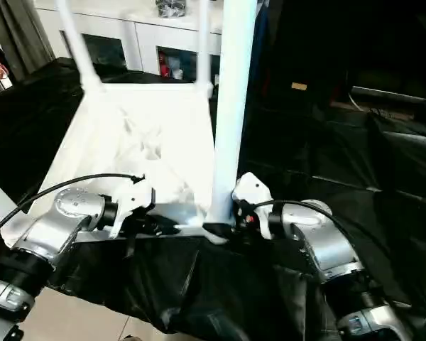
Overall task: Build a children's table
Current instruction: Rotate leg to tighten
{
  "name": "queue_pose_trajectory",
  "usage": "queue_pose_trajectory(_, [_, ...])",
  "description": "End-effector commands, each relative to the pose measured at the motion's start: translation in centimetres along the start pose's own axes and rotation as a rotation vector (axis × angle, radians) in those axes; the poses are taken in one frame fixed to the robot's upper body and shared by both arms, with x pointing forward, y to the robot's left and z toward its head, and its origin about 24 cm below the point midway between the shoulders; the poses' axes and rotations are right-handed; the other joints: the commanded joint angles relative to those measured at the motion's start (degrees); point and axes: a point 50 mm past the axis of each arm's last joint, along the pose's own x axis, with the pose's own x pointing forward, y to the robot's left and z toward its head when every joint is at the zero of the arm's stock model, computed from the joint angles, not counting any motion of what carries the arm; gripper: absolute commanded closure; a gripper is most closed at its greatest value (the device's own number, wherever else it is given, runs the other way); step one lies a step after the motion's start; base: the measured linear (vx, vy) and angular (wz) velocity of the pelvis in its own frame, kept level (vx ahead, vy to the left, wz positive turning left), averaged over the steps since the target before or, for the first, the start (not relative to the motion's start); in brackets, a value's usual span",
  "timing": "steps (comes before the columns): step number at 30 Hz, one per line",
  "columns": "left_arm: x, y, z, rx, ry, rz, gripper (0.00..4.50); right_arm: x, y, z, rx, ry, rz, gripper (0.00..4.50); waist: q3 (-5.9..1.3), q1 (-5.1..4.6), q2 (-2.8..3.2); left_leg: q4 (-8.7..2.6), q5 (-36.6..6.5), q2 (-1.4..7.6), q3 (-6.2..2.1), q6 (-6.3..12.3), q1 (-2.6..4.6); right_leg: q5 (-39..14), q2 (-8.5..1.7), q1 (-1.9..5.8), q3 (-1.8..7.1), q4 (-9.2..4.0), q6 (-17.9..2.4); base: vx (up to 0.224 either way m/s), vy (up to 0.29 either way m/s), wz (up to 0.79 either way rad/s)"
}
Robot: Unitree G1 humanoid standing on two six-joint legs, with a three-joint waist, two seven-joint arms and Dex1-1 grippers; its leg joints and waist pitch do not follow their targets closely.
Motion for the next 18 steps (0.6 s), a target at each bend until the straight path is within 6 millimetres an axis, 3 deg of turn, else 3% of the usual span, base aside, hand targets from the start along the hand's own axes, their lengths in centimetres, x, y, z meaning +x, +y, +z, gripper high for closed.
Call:
queue_pose_trajectory(1, [0.4,-0.2,0.2,-0.001,-0.023,-0.014,4.5,0.7,0.9,-0.3,-0.007,0.025,0.074,1.85,-3.45,0.15,-0.23,-4.33,-14.48,3.35,-1.22,2.13,0.73,-18.51,-3.52,2.62,2.65,-3.71,-12.05,0.0,0.0,0.0])
queue_pose_trajectory(8, [0.7,0.4,0.3,-0.004,-0.02,0.04,4.5,1.0,1.0,-0.5,0.011,0.023,0.07,1.92,-3.55,0.13,-0.12,-4.19,-14.1,3.27,-1.08,2.33,0.73,-16.03,-3.43,2.69,2.64,-3.62,-12.87,0.0,0.0,0.0])
queue_pose_trajectory(11, [1.3,1.5,0.9,-0.031,-0.05,0.171,4.5,1.8,0.8,-0.8,0.076,-0.029,-0.041,1.93,-3.25,0.06,-0.26,-4.22,-16.86,3.15,-0.97,1.4,1.18,-22.09,-3.42,2.18,2.67,-4.46,-11.4,0.0,0.0,0.0])
queue_pose_trajectory(14, [2.0,2.4,1.6,-0.054,-0.073,0.282,4.5,2.8,0.5,-1.3,0.138,-0.06,-0.206,1.93,-3.17,-0.36,-0.63,-4.42,-18.55,3.04,-1.35,-0.01,1.07,-27.09,-3.52,2.09,2.37,-4.8,-9.32,0.0,0.0,0.0])
queue_pose_trajectory(16, [3.1,2.7,2.6,-0.089,-0.1,0.342,4.5,4.0,0.5,-1.6,0.201,-0.07,-0.321,1.93,-3.0,-0.71,-0.58,-4.43,-19.52,2.96,-1.38,-0.23,1.2,-29.96,-3.5,1.7,2.35,-5.21,-8.08,0.0,0.0,0.0])
queue_pose_trajectory(17, [3.6,2.8,2.9,-0.101,-0.107,0.363,4.5,4.5,0.5,-1.7,0.221,-0.073,-0.362,1.93,-3.01,-0.87,-0.96,-4.34,-20.09,2.81,-1.48,-0.15,1.16,-32.2,-3.59,1.8,2.14,-5.54,-7.07,0.0,0.0,0.0])
queue_pose_trajectory(18, [3.9,2.9,3.2,-0.109,-0.112,0.379,4.5,4.9,0.5,-1.7,0.236,-0.074,-0.392,1.97,-3.03,-0.84,-0.82,-4.37,-19.77,2.84,-1.57,-0.2,1.05,-32.56,-3.69,1.87,2.14,-5.47,-6.79,0.0,0.0,0.0])
